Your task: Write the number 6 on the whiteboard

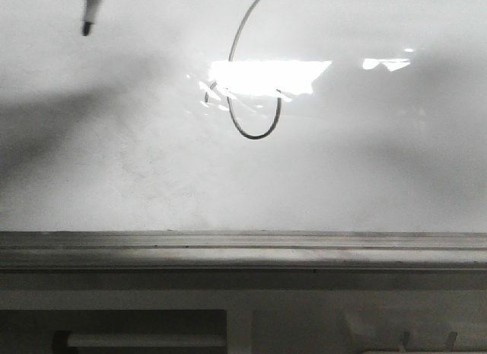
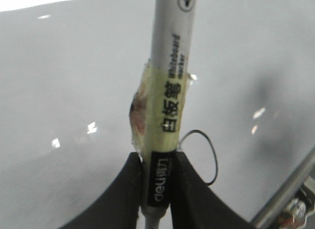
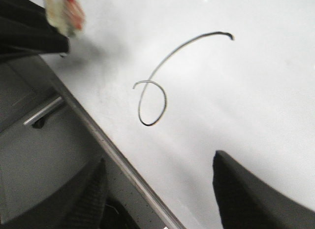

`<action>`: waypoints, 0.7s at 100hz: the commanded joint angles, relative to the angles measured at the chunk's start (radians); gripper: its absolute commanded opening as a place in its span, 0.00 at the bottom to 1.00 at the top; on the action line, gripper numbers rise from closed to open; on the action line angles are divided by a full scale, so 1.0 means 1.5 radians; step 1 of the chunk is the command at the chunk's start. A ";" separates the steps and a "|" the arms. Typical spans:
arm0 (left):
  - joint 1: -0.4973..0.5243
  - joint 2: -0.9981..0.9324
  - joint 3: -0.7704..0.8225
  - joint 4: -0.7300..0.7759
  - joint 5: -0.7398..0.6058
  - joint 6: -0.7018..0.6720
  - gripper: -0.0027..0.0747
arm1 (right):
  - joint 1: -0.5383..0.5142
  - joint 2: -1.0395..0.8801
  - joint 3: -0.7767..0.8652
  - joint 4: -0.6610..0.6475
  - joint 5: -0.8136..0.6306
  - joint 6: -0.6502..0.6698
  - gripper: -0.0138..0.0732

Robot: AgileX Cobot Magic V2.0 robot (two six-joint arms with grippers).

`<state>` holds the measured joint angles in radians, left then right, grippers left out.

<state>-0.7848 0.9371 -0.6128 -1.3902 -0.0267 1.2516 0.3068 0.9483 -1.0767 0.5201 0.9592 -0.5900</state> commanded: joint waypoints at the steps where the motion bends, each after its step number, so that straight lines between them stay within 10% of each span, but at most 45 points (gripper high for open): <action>1: 0.006 -0.041 0.015 -0.119 -0.075 -0.010 0.01 | -0.018 -0.042 0.028 0.020 -0.072 0.003 0.64; 70: 0.010 0.083 -0.019 -0.155 -0.132 -0.010 0.01 | -0.018 -0.089 0.152 0.069 -0.152 0.009 0.64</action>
<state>-0.7702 1.0726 -0.6012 -1.6331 -0.2118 1.2431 0.2890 0.8219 -0.8247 0.5918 0.7862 -0.5774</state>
